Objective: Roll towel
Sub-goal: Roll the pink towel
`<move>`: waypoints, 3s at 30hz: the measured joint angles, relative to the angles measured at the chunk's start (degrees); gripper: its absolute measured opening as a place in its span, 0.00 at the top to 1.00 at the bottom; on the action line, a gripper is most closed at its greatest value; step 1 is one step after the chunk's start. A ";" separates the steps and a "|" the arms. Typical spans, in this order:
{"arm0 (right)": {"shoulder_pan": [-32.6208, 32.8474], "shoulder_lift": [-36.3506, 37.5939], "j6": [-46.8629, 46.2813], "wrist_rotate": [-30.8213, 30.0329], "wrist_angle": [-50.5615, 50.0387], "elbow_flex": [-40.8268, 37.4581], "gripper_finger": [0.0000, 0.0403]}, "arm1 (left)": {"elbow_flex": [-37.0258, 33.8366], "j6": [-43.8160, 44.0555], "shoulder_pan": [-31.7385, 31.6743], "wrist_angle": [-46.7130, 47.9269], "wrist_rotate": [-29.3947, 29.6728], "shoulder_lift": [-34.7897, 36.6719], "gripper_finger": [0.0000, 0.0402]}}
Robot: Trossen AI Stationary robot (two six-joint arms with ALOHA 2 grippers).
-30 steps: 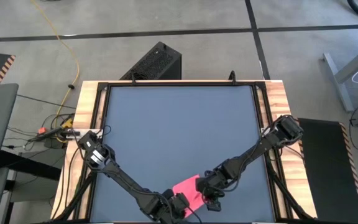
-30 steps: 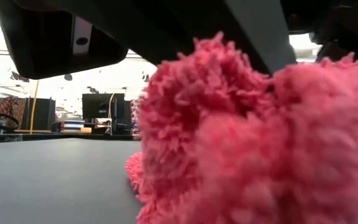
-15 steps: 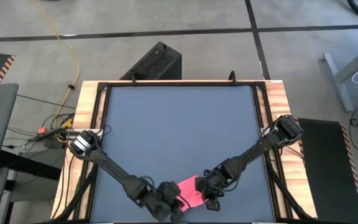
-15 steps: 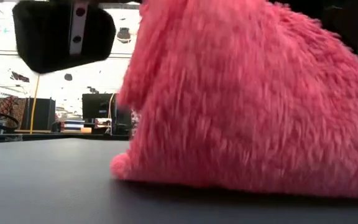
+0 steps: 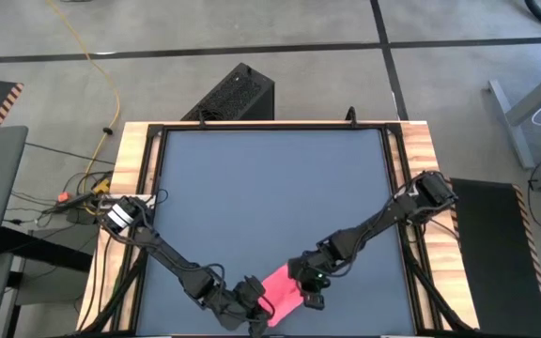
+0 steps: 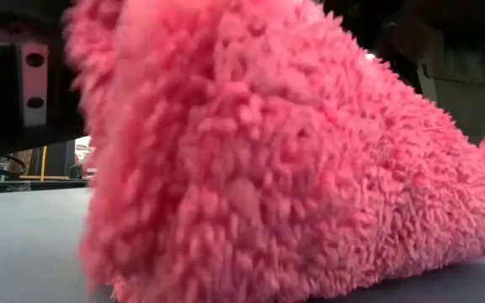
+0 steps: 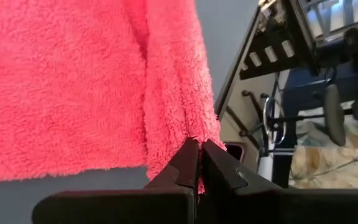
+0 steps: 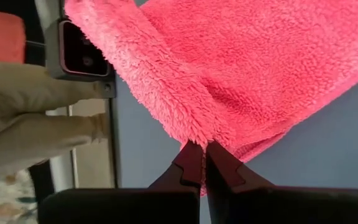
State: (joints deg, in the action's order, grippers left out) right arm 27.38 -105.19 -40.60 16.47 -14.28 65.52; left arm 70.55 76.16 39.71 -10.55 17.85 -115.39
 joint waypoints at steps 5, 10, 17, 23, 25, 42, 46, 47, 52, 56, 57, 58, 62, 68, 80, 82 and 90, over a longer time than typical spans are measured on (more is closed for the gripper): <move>-0.46 -0.09 0.36 0.34 -0.06 -0.28 0.94 | 0.01 0.76 -0.31 1.71 -2.18 0.00 1.00; -0.60 -0.09 0.59 -2.91 0.01 -0.26 0.94 | 0.03 5.08 -0.32 7.27 -3.66 0.00 1.00; -0.60 -0.09 2.31 -5.57 -0.08 -0.26 0.94 | 0.05 5.66 -0.31 7.88 -3.97 0.00 1.00; -0.60 -1.01 3.31 -5.70 0.09 -0.26 0.93 | 0.04 5.37 -0.92 7.04 -6.06 0.00 1.00; -0.37 -1.91 3.60 -5.58 -0.22 -0.27 0.93 | 0.03 5.29 -1.08 7.19 -6.53 -0.01 1.00; -0.91 -6.40 2.92 -1.02 4.17 -0.13 0.93 | 0.11 6.27 -1.11 2.55 -12.43 -3.50 1.00; -0.91 -6.40 2.95 -1.02 4.19 -0.17 0.93 | 0.10 5.16 -1.05 2.63 -10.95 -3.52 1.00; -0.88 -6.40 2.95 -1.04 4.24 -0.17 0.93 | 0.10 5.11 -1.09 2.68 -11.04 -3.52 1.00; -1.15 -6.38 3.36 -1.00 4.70 -0.24 0.90 | 0.10 5.19 -1.14 4.10 -11.52 -3.52 1.00; -1.89 -5.82 2.24 -1.02 4.75 -0.32 0.83 | 0.10 5.28 -1.38 4.08 -11.55 -3.73 1.00; -2.07 -5.62 2.12 -1.06 4.88 -0.35 0.81 | 0.10 5.35 -1.51 4.14 -11.64 -3.79 1.00; -2.24 -5.54 1.94 -1.23 5.23 -0.35 0.79 | 0.10 5.35 -1.64 4.16 -11.85 -3.82 1.00; -2.63 -4.73 1.62 -1.78 5.42 -0.37 0.71 | 0.10 4.86 -2.08 4.36 -11.88 -3.82 1.00; -2.73 -3.27 2.69 -3.49 1.98 -0.39 0.65 | 0.10 4.06 -2.42 4.60 -11.85 -3.82 1.00; -2.68 1.86 7.76 -7.59 0.72 -0.11 0.67 | 0.10 3.85 -2.76 5.70 -11.65 -3.82 1.00; -2.42 3.97 9.24 -8.87 2.32 -0.05 0.67 | 0.10 3.85 -2.95 5.92 -11.86 -3.82 1.00; 0.93 7.50 15.60 -10.85 7.04 0.09 0.67 | 0.10 3.41 -3.56 5.93 -11.89 -3.82 1.00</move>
State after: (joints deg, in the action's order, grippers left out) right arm 28.32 -97.69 -25.00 5.62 -7.25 65.60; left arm 70.65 79.57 36.15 -4.62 5.97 -119.22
